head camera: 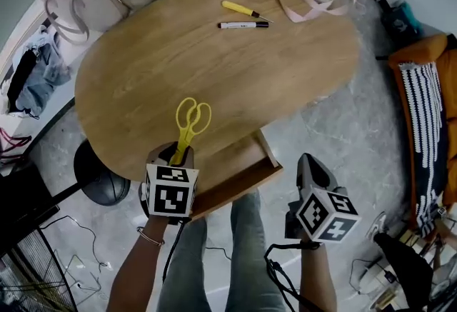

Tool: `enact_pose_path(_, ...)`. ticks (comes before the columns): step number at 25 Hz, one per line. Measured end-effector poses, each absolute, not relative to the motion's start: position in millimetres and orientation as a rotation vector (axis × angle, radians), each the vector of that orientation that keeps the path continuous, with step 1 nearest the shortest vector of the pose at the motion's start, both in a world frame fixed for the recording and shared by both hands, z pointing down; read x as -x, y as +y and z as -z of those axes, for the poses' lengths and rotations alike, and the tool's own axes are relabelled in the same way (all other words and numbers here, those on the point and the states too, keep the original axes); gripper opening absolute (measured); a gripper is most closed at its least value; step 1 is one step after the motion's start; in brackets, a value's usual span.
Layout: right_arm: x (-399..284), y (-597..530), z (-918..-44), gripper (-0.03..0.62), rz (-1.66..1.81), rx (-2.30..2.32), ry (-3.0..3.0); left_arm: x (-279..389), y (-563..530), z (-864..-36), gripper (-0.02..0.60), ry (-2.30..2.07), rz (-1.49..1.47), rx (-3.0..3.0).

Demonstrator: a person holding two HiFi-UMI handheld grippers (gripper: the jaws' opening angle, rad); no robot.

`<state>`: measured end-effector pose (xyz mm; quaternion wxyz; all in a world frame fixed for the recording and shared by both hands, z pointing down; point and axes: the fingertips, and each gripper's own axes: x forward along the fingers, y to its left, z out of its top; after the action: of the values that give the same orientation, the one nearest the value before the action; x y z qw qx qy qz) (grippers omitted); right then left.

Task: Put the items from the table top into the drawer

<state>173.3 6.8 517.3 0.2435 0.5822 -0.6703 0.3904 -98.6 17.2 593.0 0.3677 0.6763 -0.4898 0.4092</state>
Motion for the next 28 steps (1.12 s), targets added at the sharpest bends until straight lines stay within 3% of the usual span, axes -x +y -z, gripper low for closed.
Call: enact_pose_path(28, -228.7, 89.4, -517.8, 0.005, -1.170, -1.878, -1.654, -9.3, 91.2, -608.5, 0.109, -0.776, -1.335, -2.042)
